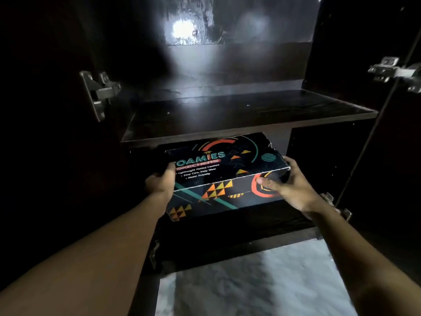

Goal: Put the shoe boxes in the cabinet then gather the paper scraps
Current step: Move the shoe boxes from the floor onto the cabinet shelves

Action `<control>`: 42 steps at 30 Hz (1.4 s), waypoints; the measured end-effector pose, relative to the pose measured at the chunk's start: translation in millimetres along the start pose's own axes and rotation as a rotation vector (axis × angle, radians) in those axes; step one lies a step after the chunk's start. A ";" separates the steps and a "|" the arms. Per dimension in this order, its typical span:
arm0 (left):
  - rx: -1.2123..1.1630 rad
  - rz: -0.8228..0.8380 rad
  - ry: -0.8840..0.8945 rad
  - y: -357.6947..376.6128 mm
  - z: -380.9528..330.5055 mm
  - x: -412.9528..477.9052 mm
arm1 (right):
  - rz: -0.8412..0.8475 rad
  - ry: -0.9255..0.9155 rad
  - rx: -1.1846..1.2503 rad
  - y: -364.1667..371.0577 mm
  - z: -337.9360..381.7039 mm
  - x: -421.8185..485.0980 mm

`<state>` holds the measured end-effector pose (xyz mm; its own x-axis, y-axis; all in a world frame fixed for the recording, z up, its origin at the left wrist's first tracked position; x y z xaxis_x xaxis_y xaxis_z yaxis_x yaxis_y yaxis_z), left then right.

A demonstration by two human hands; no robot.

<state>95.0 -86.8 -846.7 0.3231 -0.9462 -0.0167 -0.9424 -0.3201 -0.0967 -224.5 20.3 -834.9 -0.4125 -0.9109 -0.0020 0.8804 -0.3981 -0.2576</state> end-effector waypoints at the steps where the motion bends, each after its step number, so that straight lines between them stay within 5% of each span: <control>1: 0.031 -0.038 0.035 -5.1 0.1 4.6 | 0.002 -0.011 0.003 9.2 -6.3 7.7; 5: 0.314 -0.001 0.159 -13.3 2.9 12.2 | 0.023 -0.008 0.105 38.8 -21.9 35.2; 8: 0.479 0.236 0.400 -0.2 -4.3 13.0 | -0.035 -0.018 0.155 48.4 -28.5 50.6; 12: 0.827 0.446 0.446 11.5 3.7 17.8 | -0.093 -0.028 0.217 53.1 -45.4 68.1; 27: 1.229 0.157 0.963 48.3 4.1 25.2 | -0.240 -0.061 -0.030 85.8 -40.1 92.8; 37: 1.368 0.362 0.810 56.8 28.0 34.0 | -0.209 0.012 -0.537 92.1 -31.5 100.7; 42: 1.363 0.507 0.724 56.0 23.0 32.8 | -0.007 0.066 -0.302 75.5 -38.1 100.6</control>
<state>54.8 -134.7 -875.5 -0.4572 -0.8849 0.0887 -0.0348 -0.0818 -0.9960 -208.5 -97.3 -891.3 -0.4412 -0.8954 -0.0591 0.7722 -0.3453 -0.5333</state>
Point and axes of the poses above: each hand's wrist, its own x-axis towards the middle knuckle, its own y-axis out of the palm, z = x × y, the point moved 7 cm from there along x, towards the middle knuckle, and after that the axes turned 11 degrees about y, right-handed, at the moved point
